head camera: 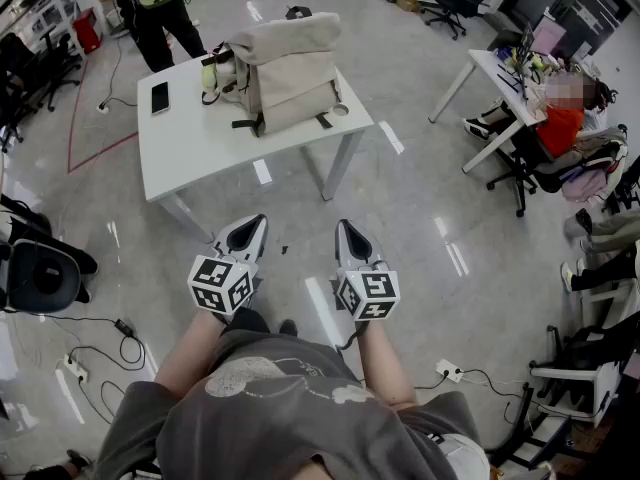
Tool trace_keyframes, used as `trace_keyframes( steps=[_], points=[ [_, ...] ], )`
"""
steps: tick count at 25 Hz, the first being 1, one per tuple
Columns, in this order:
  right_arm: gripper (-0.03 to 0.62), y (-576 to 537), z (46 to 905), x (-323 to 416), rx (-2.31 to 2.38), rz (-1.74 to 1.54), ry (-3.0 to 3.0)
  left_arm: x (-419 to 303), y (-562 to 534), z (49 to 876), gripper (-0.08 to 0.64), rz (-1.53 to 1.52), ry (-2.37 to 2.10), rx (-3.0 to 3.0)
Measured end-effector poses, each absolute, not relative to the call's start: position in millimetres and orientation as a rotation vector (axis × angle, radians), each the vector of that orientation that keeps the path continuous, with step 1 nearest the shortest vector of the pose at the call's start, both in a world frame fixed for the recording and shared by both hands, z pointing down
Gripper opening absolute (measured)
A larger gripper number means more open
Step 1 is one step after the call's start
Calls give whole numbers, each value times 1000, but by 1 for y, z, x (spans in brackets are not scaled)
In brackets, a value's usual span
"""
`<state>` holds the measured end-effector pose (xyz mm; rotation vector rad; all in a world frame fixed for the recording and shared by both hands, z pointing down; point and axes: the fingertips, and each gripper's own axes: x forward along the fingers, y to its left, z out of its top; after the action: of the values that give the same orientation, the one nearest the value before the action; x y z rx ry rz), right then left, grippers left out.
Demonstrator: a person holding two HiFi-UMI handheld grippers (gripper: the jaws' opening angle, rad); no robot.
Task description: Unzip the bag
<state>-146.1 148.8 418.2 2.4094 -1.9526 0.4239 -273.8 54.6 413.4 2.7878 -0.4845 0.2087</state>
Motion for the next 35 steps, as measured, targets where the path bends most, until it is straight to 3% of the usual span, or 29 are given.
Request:
trace_keyframes(
  steps=[35],
  points=[
    [-2, 159, 437, -95, 2549, 470, -1908, -233, 42, 430, 6, 221, -456, 2776]
  ],
)
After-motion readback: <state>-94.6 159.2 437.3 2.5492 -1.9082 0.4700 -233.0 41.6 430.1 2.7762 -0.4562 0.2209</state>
